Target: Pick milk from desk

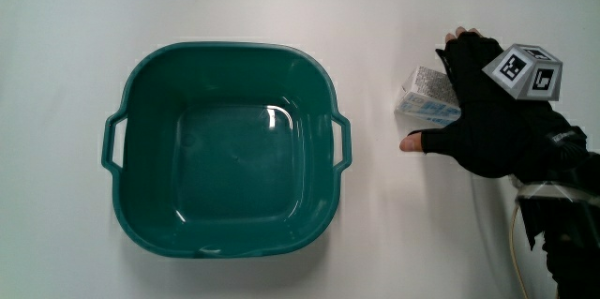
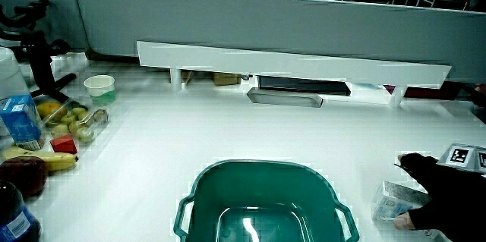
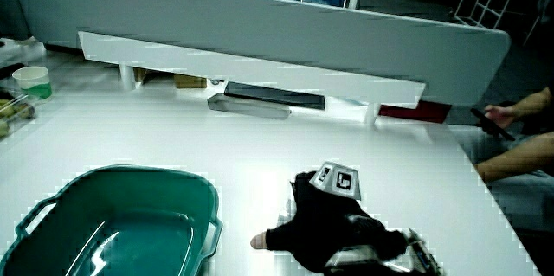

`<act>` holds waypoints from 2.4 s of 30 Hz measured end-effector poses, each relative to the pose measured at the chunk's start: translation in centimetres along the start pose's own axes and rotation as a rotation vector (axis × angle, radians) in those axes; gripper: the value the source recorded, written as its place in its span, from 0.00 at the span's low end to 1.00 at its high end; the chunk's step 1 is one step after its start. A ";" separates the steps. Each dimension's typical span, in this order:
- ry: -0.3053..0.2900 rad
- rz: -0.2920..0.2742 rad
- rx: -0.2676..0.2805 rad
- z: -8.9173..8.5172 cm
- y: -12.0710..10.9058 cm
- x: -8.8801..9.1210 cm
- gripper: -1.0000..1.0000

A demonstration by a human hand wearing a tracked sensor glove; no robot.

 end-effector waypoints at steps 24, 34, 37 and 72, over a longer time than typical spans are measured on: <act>0.013 -0.029 0.060 -0.2 1.3 2.0 0.56; 0.023 0.010 0.110 -0.1 1.1 1.9 0.69; 0.013 0.015 0.129 -0.1 1.1 1.9 0.73; -0.099 0.081 0.204 0.2 0.5 0.9 1.00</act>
